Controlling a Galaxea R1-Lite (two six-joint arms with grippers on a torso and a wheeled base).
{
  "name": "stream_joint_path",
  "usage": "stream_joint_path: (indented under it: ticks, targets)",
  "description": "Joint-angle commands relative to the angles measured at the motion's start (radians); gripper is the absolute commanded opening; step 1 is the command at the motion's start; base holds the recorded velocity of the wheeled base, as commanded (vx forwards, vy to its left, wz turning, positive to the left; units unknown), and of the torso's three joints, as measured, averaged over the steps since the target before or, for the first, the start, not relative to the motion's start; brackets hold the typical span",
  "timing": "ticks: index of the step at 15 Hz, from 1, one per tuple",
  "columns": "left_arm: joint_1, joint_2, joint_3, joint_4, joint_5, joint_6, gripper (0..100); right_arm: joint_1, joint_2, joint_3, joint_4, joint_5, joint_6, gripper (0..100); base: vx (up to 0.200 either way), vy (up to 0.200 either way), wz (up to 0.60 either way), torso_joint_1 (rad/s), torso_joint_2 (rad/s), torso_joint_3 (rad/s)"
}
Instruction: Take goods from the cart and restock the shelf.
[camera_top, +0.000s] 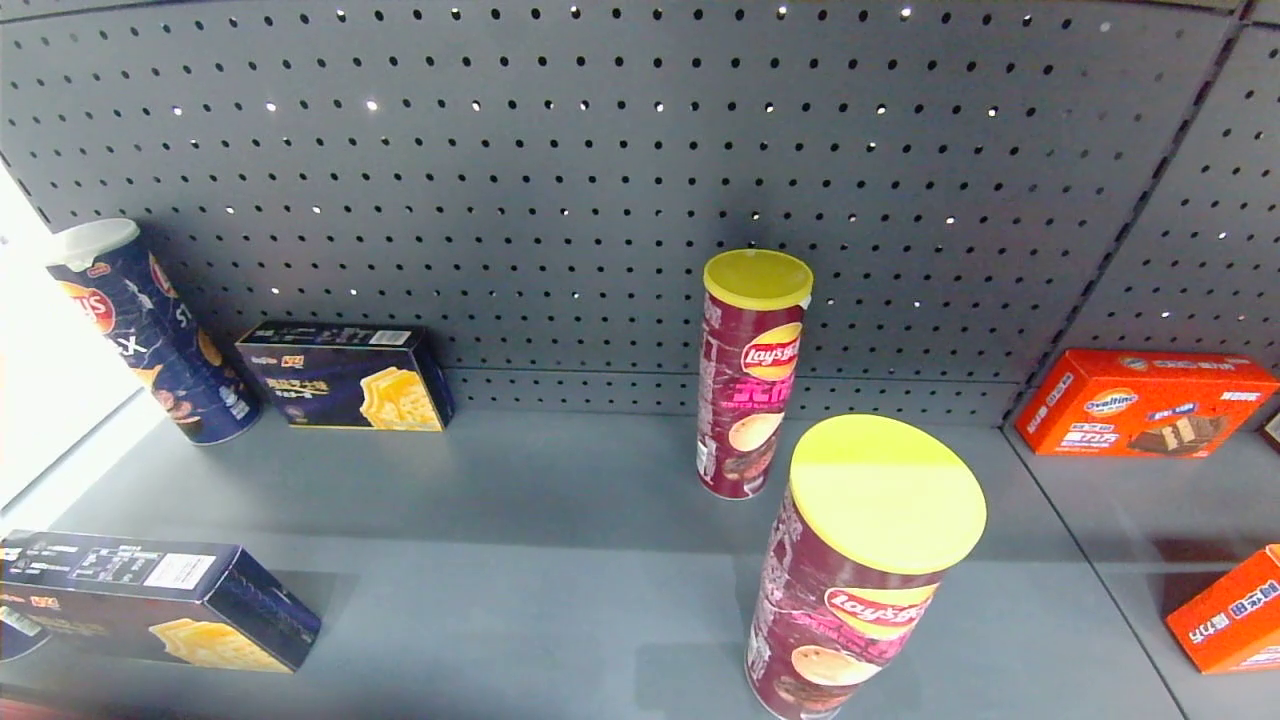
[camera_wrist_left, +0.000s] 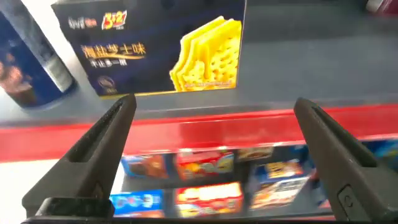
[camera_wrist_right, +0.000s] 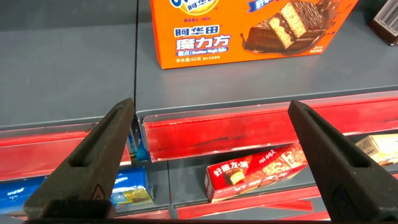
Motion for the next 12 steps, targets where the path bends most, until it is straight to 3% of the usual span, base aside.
stream_joint_path:
  ticks: [1,2,4,5,6,7,9,10,11,12]
  targets:
    - [-0.001,-0.003,0.0,-0.003,-0.003,-0.116,100,0.0,0.001,0.0,0.0,0.001,0.0,100,0.0,0.0,0.0,0.0,0.0,0.0]
    - [-0.001,-0.003,0.0,-0.005,-0.006,-0.144,100,0.0,0.001,0.0,0.0,0.001,0.0,100,0.0,0.0,0.0,0.0,0.0,0.0]
    - [-0.001,-0.003,0.0,0.0,0.051,-0.122,100,0.0,0.001,0.0,0.0,0.001,0.0,100,0.0,0.0,0.0,0.0,0.0,0.0]
    - [-0.001,-0.003,0.0,0.026,0.183,-0.009,100,0.0,0.001,0.0,0.0,0.001,0.0,100,0.0,0.0,0.0,0.0,0.0,0.0]
    - [-0.001,-0.004,0.0,0.029,0.199,0.008,100,0.0,0.001,0.0,0.0,-0.001,0.0,100,0.0,0.0,0.0,0.0,0.0,0.0]
    - [-0.001,-0.003,-0.002,0.022,0.232,0.068,100,0.0,0.001,0.0,0.0,0.001,0.0,100,0.0,0.0,0.0,0.0,0.0,0.0]
    - [0.002,-0.003,-0.005,0.029,0.268,0.071,100,0.0,0.001,0.0,0.0,0.001,0.0,100,0.0,0.0,0.0,0.0,0.0,0.0]
    - [0.002,-0.004,-0.005,0.025,0.288,0.091,100,0.0,0.001,0.0,0.0,0.001,0.0,100,0.0,0.0,0.0,0.0,0.0,0.0]
    - [0.002,-0.004,-0.005,0.023,0.265,0.142,100,0.0,0.001,0.0,0.0,-0.001,0.0,100,0.0,0.0,0.0,0.0,0.0,0.0]
    - [0.0,-0.004,-0.005,0.023,0.16,0.155,100,0.0,0.001,0.0,0.0,0.001,0.0,100,0.0,0.0,0.0,0.0,0.0,0.0]
